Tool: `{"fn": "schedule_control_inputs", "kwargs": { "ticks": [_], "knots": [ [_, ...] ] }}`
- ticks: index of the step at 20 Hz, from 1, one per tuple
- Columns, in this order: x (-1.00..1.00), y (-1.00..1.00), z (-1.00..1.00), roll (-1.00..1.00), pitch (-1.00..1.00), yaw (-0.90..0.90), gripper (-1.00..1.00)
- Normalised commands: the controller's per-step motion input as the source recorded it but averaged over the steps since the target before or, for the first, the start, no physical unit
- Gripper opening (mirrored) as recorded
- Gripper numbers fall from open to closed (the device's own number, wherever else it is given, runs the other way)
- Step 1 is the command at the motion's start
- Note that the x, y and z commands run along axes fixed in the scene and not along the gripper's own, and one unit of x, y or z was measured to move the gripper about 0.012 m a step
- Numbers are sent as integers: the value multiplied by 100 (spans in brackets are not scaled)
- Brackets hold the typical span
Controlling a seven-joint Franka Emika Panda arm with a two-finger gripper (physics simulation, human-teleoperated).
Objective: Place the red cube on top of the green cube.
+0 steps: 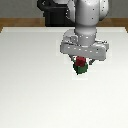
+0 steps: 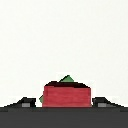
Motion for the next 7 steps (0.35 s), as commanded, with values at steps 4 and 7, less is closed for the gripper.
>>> {"fn": "schedule_control_inputs", "kwargs": {
  "ticks": [4, 7],
  "knots": [
    [0, 0, 0, 0, 0, 0, 100],
    [0, 0, 0, 0, 0, 0, 100]
  ]
}}
